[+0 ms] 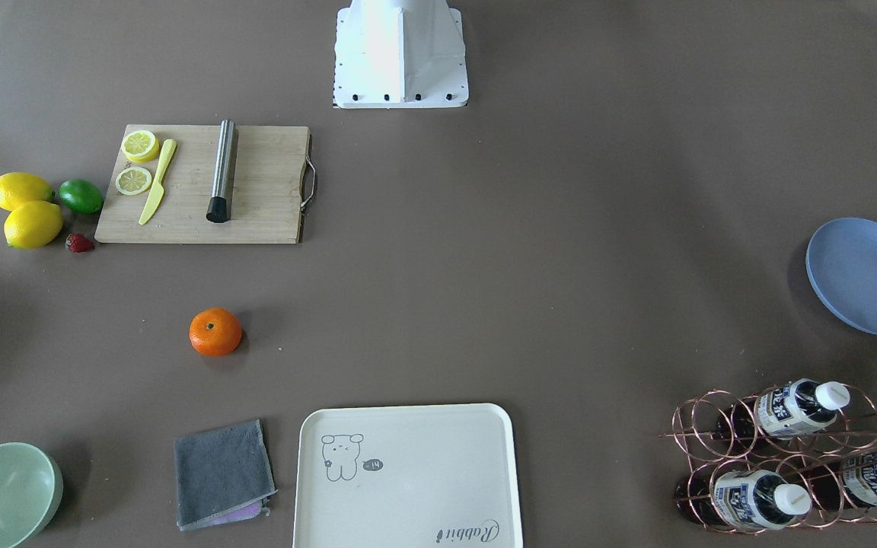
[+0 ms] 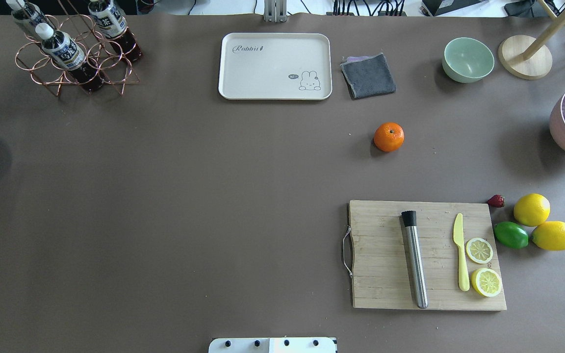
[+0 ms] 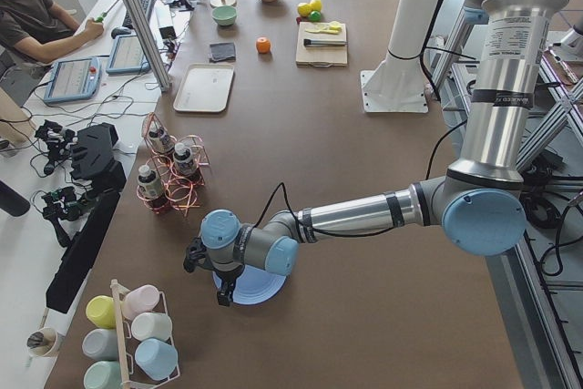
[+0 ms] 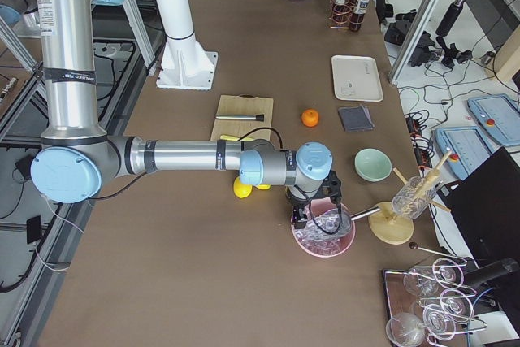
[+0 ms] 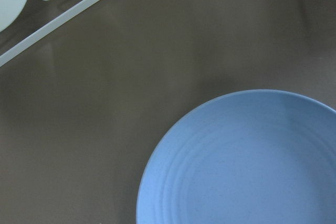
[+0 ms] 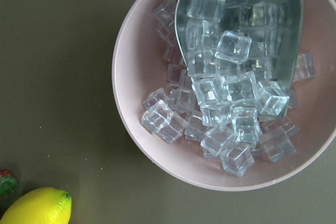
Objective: Pick orange to plate
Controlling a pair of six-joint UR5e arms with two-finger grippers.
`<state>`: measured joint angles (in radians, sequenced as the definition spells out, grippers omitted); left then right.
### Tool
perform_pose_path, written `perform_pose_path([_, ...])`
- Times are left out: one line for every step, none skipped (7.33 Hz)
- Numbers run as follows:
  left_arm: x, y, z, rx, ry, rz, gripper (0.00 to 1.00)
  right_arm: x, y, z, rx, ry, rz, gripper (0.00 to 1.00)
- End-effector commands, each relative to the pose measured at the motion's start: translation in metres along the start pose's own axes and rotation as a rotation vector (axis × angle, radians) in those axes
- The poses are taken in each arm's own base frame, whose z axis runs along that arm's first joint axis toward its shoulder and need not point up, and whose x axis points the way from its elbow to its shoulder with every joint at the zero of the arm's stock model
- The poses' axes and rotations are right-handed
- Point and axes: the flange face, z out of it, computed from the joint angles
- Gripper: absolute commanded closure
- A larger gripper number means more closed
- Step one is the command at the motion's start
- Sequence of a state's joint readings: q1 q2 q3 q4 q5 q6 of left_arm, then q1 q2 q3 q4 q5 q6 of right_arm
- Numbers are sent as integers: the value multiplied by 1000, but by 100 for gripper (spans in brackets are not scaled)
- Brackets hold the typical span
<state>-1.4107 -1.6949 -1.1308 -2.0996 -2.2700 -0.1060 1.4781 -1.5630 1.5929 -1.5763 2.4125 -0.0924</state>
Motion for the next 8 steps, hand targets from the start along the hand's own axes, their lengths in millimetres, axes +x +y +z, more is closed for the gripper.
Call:
perform_pose_path([-17,12,25,-14,-4,-1,3,1,2,2,-3,-2,2,0])
perform_pose_path([-24,19,33,-16,-3,0,3,1,2,2,-3,-2,-1,0])
perform_pose_path([-29,22,40,-18,-3,0,4,1,2,2,-3,-2,-1,0])
perform_pose_path([-31,25,43,-25,-1,-4,7,-5,-3,5,-10,-3,-12,0])
perform_pose_path([-34,28,45,-26,-3,-5,10,-6,-3,7,-14,-2,-20,0])
perform_pose_path([-34,27,46,-23,-4,-5,18,-6,-2,9,-17,-4,-21,0])
perform_pose_path([-34,27,47,-24,-4,-3,34,-6,0,9,-16,-3,-22,0])
perform_pose_path([-34,28,47,-26,-3,-4,52,-5,0,9,-18,-3,-13,0])
